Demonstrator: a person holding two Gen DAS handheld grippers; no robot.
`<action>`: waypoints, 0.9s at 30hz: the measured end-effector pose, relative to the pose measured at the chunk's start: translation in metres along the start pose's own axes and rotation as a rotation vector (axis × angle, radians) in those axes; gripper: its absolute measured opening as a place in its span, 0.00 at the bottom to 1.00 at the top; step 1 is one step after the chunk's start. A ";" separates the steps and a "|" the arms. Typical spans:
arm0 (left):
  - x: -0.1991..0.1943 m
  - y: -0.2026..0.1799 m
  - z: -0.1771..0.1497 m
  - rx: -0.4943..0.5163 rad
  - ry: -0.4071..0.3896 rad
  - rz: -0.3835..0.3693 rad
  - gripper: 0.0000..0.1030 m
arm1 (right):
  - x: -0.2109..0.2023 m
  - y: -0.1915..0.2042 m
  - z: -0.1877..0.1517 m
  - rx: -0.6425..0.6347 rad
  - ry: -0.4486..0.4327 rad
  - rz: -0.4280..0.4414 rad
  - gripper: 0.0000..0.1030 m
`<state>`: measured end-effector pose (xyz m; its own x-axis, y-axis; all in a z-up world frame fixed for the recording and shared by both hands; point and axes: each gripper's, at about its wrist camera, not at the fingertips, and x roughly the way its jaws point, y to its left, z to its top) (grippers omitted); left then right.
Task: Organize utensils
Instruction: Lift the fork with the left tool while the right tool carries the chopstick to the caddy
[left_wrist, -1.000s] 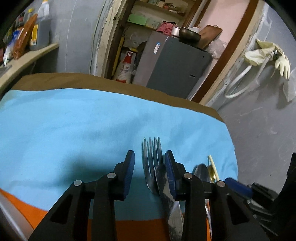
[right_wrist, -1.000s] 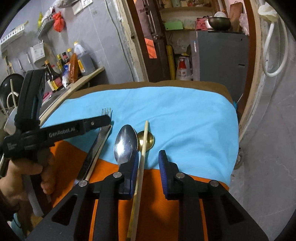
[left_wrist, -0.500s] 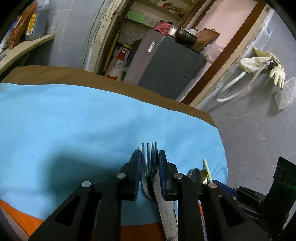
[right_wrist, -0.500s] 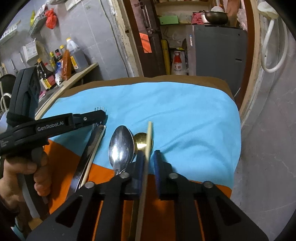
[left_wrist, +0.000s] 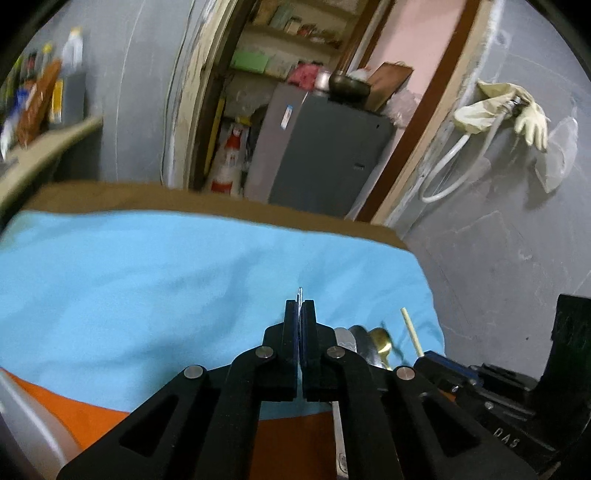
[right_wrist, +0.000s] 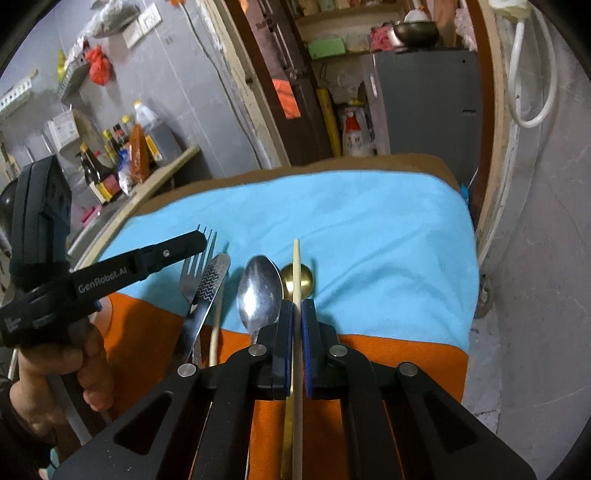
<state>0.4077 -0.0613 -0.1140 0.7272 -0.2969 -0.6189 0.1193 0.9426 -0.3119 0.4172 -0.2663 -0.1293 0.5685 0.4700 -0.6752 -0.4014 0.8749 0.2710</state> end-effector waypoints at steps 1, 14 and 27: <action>-0.005 -0.004 -0.001 0.015 -0.023 0.005 0.00 | -0.005 0.001 0.000 0.004 -0.021 0.005 0.03; -0.093 -0.038 -0.013 0.115 -0.405 0.052 0.00 | -0.077 0.023 0.002 0.049 -0.413 0.091 0.03; -0.189 -0.017 0.013 0.137 -0.558 0.105 0.00 | -0.111 0.082 0.033 0.045 -0.622 0.193 0.03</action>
<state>0.2769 -0.0190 0.0177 0.9815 -0.1099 -0.1565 0.0864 0.9849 -0.1501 0.3449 -0.2430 -0.0094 0.8041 0.5873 -0.0922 -0.5151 0.7657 0.3851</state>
